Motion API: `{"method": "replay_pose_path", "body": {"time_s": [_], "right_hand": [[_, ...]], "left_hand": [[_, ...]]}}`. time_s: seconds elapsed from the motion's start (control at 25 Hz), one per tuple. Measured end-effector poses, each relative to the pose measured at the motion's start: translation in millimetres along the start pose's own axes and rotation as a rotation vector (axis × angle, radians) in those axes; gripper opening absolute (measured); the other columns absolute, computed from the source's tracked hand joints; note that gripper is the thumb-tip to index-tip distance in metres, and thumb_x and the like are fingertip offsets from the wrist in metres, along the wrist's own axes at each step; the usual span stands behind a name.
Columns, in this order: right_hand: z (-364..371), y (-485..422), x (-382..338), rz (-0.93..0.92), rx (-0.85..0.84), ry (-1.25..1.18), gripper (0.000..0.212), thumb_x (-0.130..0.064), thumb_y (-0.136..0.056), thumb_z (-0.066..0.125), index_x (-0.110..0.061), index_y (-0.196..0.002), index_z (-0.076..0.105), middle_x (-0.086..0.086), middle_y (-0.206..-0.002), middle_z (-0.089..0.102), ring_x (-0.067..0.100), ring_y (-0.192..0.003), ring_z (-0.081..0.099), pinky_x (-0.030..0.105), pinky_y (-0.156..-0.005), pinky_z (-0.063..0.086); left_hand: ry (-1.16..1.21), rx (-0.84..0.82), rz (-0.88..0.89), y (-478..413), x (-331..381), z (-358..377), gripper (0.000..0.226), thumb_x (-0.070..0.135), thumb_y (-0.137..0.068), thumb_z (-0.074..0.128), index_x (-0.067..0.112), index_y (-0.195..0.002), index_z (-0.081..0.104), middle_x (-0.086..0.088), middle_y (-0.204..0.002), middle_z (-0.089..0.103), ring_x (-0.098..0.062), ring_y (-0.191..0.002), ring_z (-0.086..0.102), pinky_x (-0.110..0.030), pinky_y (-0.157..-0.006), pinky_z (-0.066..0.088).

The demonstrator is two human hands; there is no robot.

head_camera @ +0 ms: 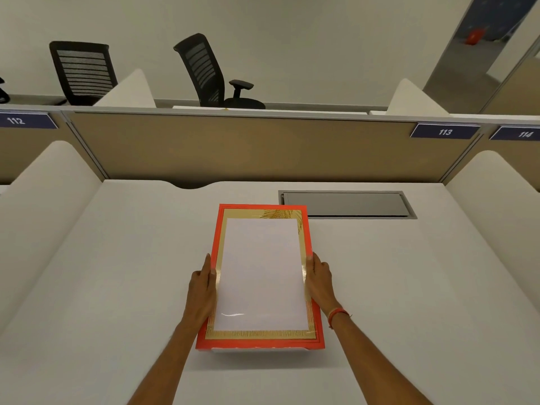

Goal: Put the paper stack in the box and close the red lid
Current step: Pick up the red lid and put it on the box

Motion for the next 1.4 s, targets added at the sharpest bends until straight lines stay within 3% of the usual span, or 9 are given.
{"method": "replay_pose_path", "body": {"time_s": [0.16,0.28,0.4,0.56,0.68,0.8,1.4], "right_hand": [[2,-1,-4,-0.057,-0.006,0.055,0.044,-0.038,-0.104,0.024,-0.015,-0.131,0.05,0.016,-0.113,0.056,0.029,-0.109,0.054,0.034,-0.09,0.047],[3,1,-8,-0.113,0.016,0.184,0.046,-0.033,-0.104,0.031,-0.009,-0.142,0.039,0.016,-0.136,0.05,0.03,-0.127,0.049,0.037,-0.105,0.044],[1,4,-25,-0.239,0.115,0.431,0.061,-0.037,-0.104,0.031,-0.008,-0.154,0.014,0.008,-0.162,0.018,0.026,-0.15,0.019,0.037,-0.124,0.02],[17,-1,-42,-0.384,0.073,0.65,0.064,-0.044,-0.103,0.019,-0.013,-0.154,-0.005,0.004,-0.164,-0.004,0.018,-0.152,-0.006,0.032,-0.125,-0.001],[27,-6,-43,-0.402,0.031,0.721,0.065,-0.046,-0.103,0.018,-0.013,-0.154,-0.005,0.004,-0.165,-0.005,0.016,-0.152,-0.007,0.03,-0.124,-0.005],[33,-10,-42,-0.403,0.021,0.728,0.066,-0.046,-0.103,0.018,-0.012,-0.154,-0.006,0.004,-0.165,-0.006,0.015,-0.152,-0.008,0.03,-0.124,-0.005],[45,-28,-31,-0.358,-0.011,0.703,0.067,-0.047,-0.102,0.02,-0.013,-0.154,-0.005,0.004,-0.165,-0.004,0.016,-0.152,-0.005,0.027,-0.121,-0.007]], "left_hand": [[-0.106,-0.006,0.068,5,3,5,0.058,0.037,-0.101,0.037,0.02,-0.155,0.022,-0.011,-0.122,0.056,-0.027,-0.11,0.059,-0.043,-0.095,0.051],[-0.096,-0.028,0.067,7,6,8,0.057,0.036,-0.101,0.038,0.018,-0.154,0.023,-0.014,-0.132,0.055,-0.029,-0.118,0.057,-0.043,-0.098,0.049],[-0.21,0.002,0.132,3,16,5,0.06,0.043,-0.1,0.036,0.019,-0.153,0.024,-0.013,-0.15,0.043,-0.031,-0.133,0.049,-0.047,-0.108,0.042],[-0.498,0.091,0.381,-13,52,5,0.069,0.052,-0.097,0.019,0.019,-0.157,0.013,-0.003,-0.165,0.012,-0.024,-0.153,0.013,-0.043,-0.122,0.018],[-0.619,0.024,0.447,-28,64,22,0.08,0.061,-0.09,-0.005,0.017,-0.156,0.005,0.0,-0.165,-0.001,-0.017,-0.153,-0.002,-0.036,-0.126,0.006],[-0.634,-0.031,0.428,-38,59,35,0.091,0.065,-0.082,-0.019,0.014,-0.156,-0.001,-0.001,-0.166,-0.004,-0.016,-0.153,-0.005,-0.034,-0.126,0.003],[-0.691,-0.044,0.41,-57,51,54,0.093,0.063,-0.083,-0.021,0.011,-0.156,0.001,-0.003,-0.166,0.0,-0.017,-0.153,-0.003,-0.034,-0.126,0.001]]}}
Point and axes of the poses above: each hand's wrist, its own y-axis away from the middle knuckle, its own z-axis out of the palm, x = y × z, the point moved 7 cm from there along -y, towards the middle knuckle
